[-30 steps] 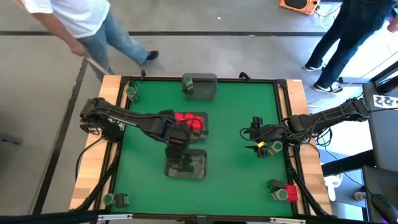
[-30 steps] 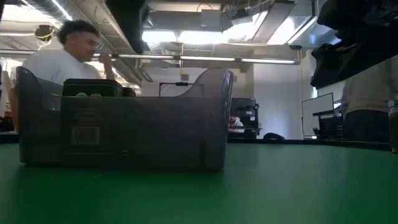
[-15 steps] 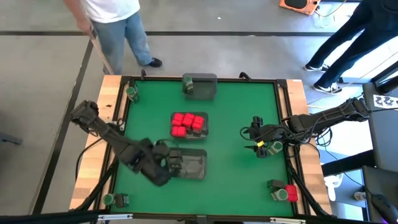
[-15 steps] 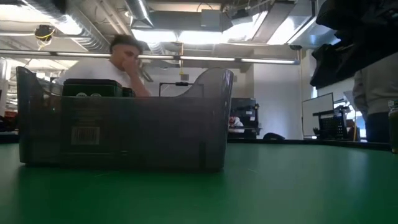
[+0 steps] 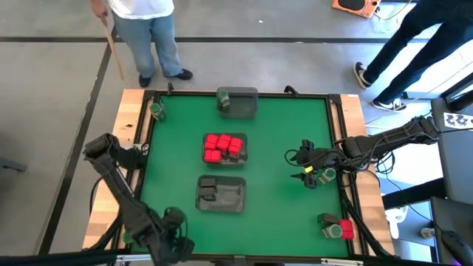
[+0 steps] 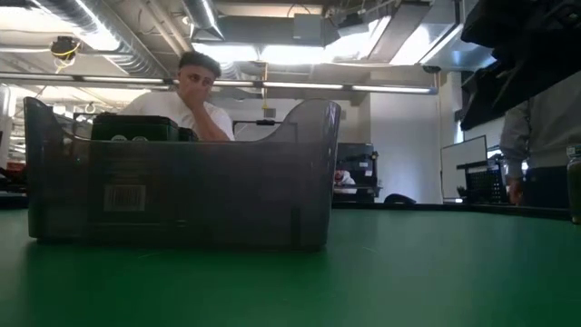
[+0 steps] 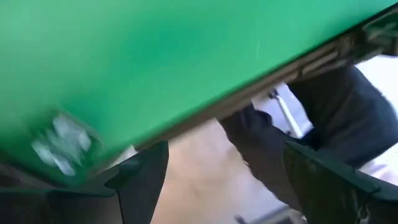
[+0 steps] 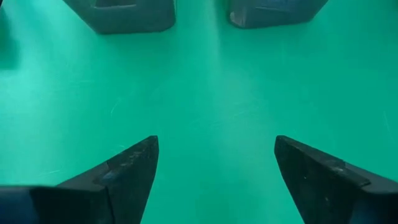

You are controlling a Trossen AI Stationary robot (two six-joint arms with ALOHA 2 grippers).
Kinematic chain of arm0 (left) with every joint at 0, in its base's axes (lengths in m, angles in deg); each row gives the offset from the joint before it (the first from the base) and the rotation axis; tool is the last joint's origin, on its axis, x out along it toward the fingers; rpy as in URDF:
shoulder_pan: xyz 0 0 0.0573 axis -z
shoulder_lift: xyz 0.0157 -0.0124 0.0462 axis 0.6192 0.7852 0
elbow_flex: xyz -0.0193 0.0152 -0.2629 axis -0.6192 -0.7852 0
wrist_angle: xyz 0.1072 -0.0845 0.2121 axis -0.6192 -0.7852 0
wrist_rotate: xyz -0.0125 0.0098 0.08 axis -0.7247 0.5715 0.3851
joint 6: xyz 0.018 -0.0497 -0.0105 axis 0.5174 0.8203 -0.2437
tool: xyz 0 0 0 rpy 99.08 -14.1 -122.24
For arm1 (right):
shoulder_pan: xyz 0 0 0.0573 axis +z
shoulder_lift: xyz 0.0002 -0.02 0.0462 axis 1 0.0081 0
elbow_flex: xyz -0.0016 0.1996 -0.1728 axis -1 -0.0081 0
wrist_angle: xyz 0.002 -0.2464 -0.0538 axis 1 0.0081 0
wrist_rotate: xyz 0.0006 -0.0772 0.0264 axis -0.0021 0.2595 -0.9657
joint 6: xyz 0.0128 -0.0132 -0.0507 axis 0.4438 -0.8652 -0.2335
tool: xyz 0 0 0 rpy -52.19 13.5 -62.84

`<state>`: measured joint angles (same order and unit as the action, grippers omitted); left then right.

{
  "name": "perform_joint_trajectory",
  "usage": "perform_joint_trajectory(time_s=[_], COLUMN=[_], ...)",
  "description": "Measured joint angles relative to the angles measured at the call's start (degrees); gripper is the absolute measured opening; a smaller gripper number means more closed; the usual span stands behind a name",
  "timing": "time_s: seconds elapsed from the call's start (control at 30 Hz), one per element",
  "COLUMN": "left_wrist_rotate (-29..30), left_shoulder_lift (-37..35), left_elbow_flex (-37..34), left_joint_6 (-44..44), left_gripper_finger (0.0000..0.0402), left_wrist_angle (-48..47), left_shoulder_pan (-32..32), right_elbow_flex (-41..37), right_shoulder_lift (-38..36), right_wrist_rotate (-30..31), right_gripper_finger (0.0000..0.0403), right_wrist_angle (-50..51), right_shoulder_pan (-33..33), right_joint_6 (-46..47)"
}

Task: Sort spices by type
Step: Put the black seasoning can into the bottom gray bin

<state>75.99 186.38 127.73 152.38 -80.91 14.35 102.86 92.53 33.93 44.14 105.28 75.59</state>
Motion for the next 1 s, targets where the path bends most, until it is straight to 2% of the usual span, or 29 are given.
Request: perform_joint_trajectory(time_s=[0.1, 0.2, 0.37, 0.53, 0.7, 1.0], left_wrist_rotate=[-3.2, -9.2, -14.8, -20.5, -21.1, -18.8], left_shoulder_lift=[1.5, 3.3, 4.8, 5.2, 5.3, 5.9], left_elbow_flex=[0.0, 0.0, 0.0, 0.0, 0.0, 0.0], left_joint_6=[10.1, 16.6, 18.2, 19.1, 19.5, 19.4], left_gripper_finger=[0.0308, 0.0308, 0.0308, 0.0308, 0.0308, 0.0308], left_wrist_angle=[2.8, 4.8, 5.2, -0.2, -7.4, -11.4], left_shoulder_pan=[2.7, 5.0, 7.1, 8.1, 9.1, 8.5], right_elbow_flex=[0.0, 0.0, 0.0, 0.0, 0.0, 0.0], right_shoulder_lift=[0.0, 0.0, 0.0, 0.0, 0.0, 0.1], right_wrist_rotate=[0.0, -0.1, -0.1, -0.1, -0.1, 0.2], right_gripper_finger=[0.0319, 0.0319, 0.0319, 0.0319, 0.0319, 0.0319], right_wrist_angle=[0.1, 0.1, 0.1, 0.0, 0.0, 0.0], right_shoulder_pan=[0.0, 0.0, 0.0, 0.0, 0.0, 0.0], right_joint_6=[1.2, 1.5, 1.5, 1.5, 1.5, 1.5])
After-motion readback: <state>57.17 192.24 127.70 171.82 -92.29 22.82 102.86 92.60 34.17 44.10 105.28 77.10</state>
